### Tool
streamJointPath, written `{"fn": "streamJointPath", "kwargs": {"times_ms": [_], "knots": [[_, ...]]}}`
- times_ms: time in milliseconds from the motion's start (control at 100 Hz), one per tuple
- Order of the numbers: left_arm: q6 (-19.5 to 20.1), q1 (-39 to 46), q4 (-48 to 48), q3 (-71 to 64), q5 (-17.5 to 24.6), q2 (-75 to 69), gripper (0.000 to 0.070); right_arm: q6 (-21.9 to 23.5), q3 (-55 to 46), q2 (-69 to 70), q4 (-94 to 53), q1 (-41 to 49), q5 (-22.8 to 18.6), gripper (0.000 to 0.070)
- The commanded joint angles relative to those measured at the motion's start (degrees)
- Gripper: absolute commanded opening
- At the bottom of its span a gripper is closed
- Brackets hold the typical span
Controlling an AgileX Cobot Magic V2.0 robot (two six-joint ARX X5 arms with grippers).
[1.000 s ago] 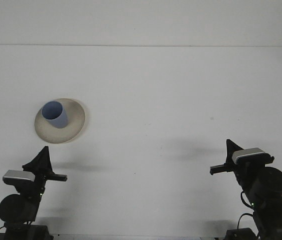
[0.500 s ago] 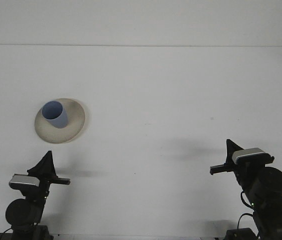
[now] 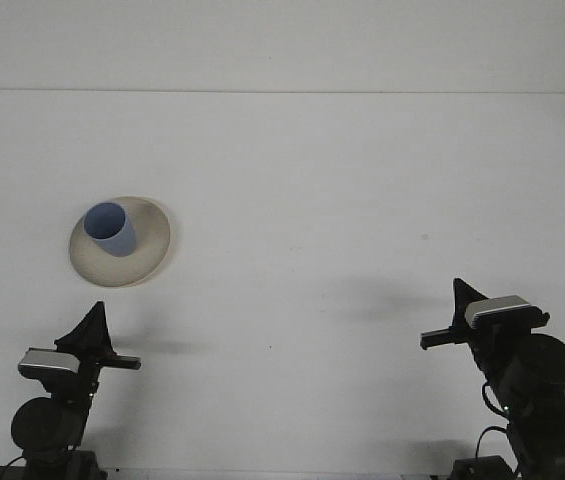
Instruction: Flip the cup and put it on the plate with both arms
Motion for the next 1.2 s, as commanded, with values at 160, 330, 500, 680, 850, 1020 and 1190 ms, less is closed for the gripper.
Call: {"fn": "streamJointPath", "kwargs": {"times_ms": [160,330,500,680,850,1020,1190], "knots": [[-0.1,0.0,0.5,-1.1,-0.1,-0.1,0.0011,0.2,0.4,0.1,0.9,0.0,-0.1,0.0000],[-0.1,0.0,0.5,-1.1,-0.1,-0.1,0.0011,0.2,0.4,0.1,1.0,0.0,-0.1,0.0000],[-0.1,0.0,0.5,-1.1,-0.1,-0.1,0.0011,0.2,-1.2,-1.6,2.2,0.0,-0.1,0.0000],[-0.1,0.0,0.5,-1.1,-0.1,-0.1,0.0011,0.2,-10.9,-8.9,14.7,-0.2,0.0,0.0000],[-0.1,0.0,0.5,-1.1,-0.1,-0.1,0.0011,0.2,-21.0,-17.7,23.9,-1.6,0.6,0.0000],[-0.1,0.0,0.5,-1.1,-0.1,-0.1,0.0011,0.2,-27.7,-26.2,24.0,-4.2,3.5,0.0000],[-0.1,0.0,0.5,-1.1,-0.1,-0.1,0.0011,0.2,-33.2,-29.9,26.4,-6.2,4.6,0.0000]]}}
